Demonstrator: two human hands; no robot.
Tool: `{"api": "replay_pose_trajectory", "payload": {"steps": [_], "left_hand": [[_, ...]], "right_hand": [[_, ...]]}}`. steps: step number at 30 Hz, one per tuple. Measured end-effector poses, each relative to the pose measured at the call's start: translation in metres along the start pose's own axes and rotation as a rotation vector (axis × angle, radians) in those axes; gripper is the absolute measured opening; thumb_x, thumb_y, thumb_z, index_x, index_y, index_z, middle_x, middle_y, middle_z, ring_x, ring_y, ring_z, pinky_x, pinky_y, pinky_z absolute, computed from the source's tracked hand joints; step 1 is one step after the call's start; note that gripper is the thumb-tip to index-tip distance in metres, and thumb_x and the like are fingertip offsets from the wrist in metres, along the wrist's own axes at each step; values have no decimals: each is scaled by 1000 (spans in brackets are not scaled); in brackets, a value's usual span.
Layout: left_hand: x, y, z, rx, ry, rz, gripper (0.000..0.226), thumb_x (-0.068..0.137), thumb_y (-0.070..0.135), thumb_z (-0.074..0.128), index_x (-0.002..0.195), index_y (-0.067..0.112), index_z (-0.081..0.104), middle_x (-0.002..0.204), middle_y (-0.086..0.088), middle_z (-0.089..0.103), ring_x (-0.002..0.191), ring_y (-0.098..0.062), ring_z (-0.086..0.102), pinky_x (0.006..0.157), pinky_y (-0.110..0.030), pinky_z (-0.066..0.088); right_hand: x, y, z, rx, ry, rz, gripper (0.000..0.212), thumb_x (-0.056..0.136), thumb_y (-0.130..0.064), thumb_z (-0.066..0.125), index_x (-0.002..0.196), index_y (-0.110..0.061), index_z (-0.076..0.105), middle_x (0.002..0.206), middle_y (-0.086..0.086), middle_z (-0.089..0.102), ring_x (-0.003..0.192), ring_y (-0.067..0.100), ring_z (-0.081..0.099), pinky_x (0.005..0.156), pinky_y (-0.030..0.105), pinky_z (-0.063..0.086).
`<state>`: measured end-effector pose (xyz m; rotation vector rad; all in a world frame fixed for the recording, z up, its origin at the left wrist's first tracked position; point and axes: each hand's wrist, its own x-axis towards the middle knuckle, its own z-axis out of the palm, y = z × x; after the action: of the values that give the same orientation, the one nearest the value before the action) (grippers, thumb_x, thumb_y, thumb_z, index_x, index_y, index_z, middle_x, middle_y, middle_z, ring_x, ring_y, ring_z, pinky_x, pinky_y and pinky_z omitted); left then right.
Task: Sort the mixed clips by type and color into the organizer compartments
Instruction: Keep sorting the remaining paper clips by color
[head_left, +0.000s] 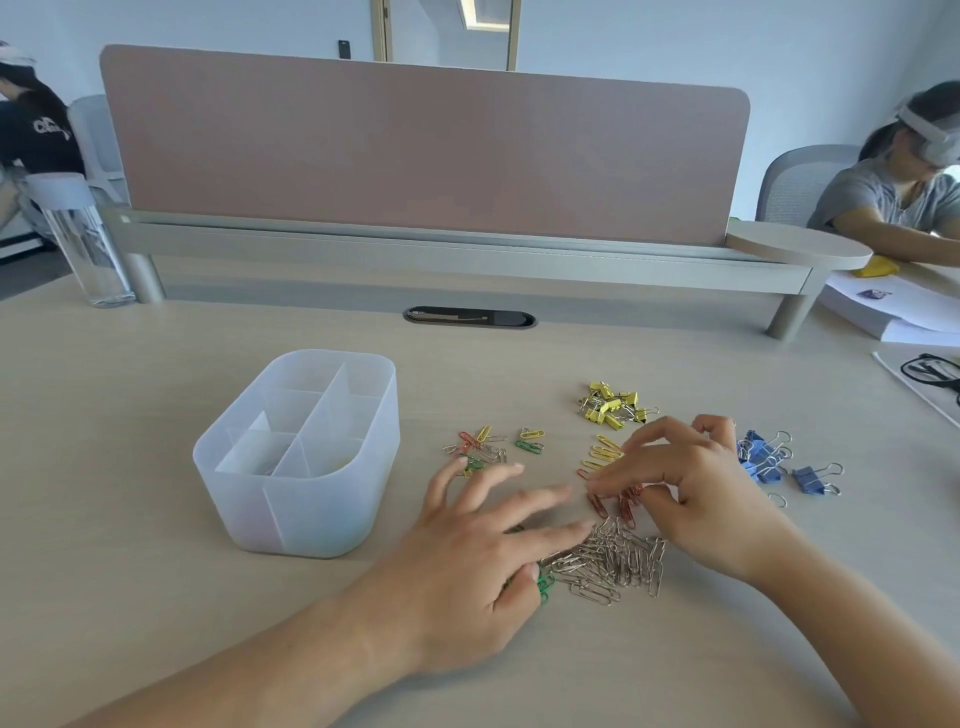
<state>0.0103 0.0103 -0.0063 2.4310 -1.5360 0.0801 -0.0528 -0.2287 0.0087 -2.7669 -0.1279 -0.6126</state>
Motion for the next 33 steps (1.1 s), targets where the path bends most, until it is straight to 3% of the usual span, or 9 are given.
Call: {"api": "replay_pose_trajectory", "payload": {"steps": [3,5,7,14,19,22,25,29,33], "left_hand": [[1,-2,-3,-67,214,-8,43,91,35,32,118,40,65,141,24,44,138,-10,24,113,-41,15],[1,-8,-4,-66,286,-18,36,92,38,38,97,36,74,129,25,54,132,-8,32,109,-39,21],[-1,-12,-2,-63,291,-2,36,91,39,40,89,37,76,121,26,58,128,-6,36,108,-40,21],[-1,-5,1,-49,146,71,35,92,40,39,112,49,67,125,25,53,127,-8,35,114,-47,12],[-1,-1,0,-52,160,126,36,93,35,41,120,44,62,129,23,51,126,-10,36,113,-42,9],[0,-4,-2,-64,219,44,38,95,34,35,116,38,67,128,22,51,125,-8,35,111,-41,17],[2,-7,1,-50,143,-5,43,96,39,27,118,39,64,133,23,46,129,-7,28,112,-43,14],[1,-5,5,-29,72,-19,49,95,41,21,134,44,50,140,22,38,133,-9,23,114,-40,5],[1,-8,2,-11,165,-165,60,90,39,12,141,34,43,144,19,34,133,-7,21,113,-31,10]], "right_hand": [[1,-2,-3,31,2,-39,50,61,-2,44,75,-41,73,80,-25,66,87,1,52,90,21,22],[2,-3,-3,89,-43,-45,45,63,-2,45,73,-37,72,75,-19,64,82,4,54,85,20,31],[1,-3,-2,144,-88,-31,40,65,-5,45,72,-35,71,72,-16,65,80,7,56,81,22,40],[-1,-9,-7,168,-144,-15,39,64,-6,45,70,-34,71,70,-18,65,79,6,60,70,16,45],[-6,-13,-13,231,-192,53,34,65,-11,45,65,-33,72,71,-16,65,72,9,65,68,27,50],[-7,-11,-16,276,-117,88,36,69,-7,47,65,-33,71,68,-14,67,70,7,66,68,24,49],[-6,-10,-15,255,-134,93,42,74,4,52,67,-32,72,70,-16,68,73,4,65,68,17,47],[-5,-17,-8,235,-207,39,35,69,-10,47,72,-33,73,74,-18,66,80,7,64,71,18,47],[1,-22,1,189,-123,-41,34,72,-19,41,75,-35,70,73,-17,63,81,4,55,78,18,39]]}}
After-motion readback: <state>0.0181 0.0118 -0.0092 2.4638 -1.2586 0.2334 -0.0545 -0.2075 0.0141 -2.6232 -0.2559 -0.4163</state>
